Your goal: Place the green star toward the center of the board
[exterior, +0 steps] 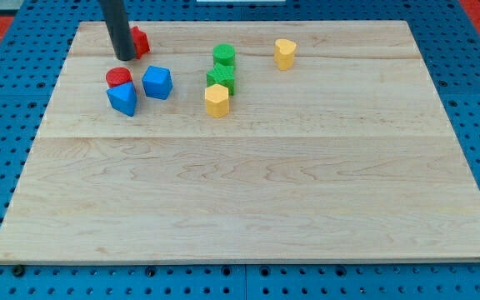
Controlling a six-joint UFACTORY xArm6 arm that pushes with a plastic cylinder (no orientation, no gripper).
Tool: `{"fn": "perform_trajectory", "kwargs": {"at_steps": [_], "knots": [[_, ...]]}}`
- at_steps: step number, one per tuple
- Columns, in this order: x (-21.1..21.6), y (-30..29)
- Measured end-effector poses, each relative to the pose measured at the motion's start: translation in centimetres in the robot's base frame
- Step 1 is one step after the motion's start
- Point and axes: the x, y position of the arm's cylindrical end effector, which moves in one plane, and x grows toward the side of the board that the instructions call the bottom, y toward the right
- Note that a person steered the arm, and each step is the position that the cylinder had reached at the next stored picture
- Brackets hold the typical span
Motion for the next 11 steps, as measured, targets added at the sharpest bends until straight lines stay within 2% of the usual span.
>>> {"fn": "perform_trajectory", "kwargs": {"at_steps": [1, 3, 4, 5, 7, 8, 9, 10, 11], "knots": [[0.2, 2.1], [3.7, -1.7], [4.1, 4.1], [5.1, 13.9], [6.9, 22.1], [7.8, 22.0], [13.0, 19.2], [15.1, 15.0], [15.3, 8.3]]}}
